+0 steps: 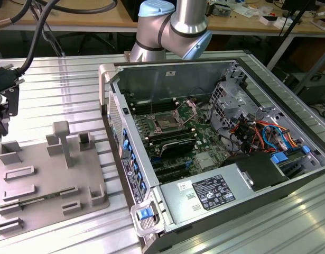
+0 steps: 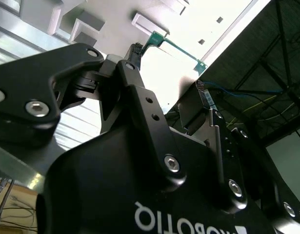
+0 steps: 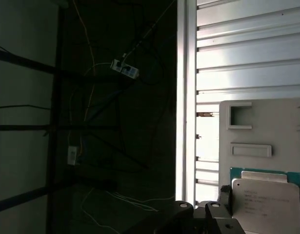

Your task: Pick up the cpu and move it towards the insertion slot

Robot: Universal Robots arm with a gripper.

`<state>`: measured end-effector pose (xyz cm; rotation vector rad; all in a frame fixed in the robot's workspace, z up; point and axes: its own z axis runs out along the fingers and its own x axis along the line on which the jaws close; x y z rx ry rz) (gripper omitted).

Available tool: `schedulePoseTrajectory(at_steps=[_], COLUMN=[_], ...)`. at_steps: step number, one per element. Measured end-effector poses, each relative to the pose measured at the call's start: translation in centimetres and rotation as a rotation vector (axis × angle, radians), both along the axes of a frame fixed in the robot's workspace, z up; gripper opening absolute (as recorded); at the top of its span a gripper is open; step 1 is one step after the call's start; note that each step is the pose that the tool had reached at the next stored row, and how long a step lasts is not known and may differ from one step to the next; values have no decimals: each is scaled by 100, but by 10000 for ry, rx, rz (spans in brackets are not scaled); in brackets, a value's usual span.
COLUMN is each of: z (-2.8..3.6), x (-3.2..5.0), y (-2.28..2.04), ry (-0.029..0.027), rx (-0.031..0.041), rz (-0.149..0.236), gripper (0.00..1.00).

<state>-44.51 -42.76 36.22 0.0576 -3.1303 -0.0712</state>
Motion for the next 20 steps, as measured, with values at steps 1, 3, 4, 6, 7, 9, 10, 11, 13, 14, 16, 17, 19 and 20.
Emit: schedulePoseTrajectory(at_steps=[1,3,4,6,7,9,10,11,13,14,16,17,19,20], z=[6,23,29,45,54,73,82,93,116,126,150,159,183,192], x=[0,0,0,0,0,0,0,0,0,0,0,0,0,0], y=[0,0,0,0,0,0,0,0,0,0,0,0,0,0], ry=[-1,0,0,0,0,-1,0,0,0,0,-1,0,0,0], rx=[0,0,0,0,0,1,-1,0,-1,0,0,0,0,0], rz=[0,0,0,0,0,0,0,0,0,0,0,0,1,0], gripper=[55,55,55,55,55,55,55,55,55,55,55,55,55,55])
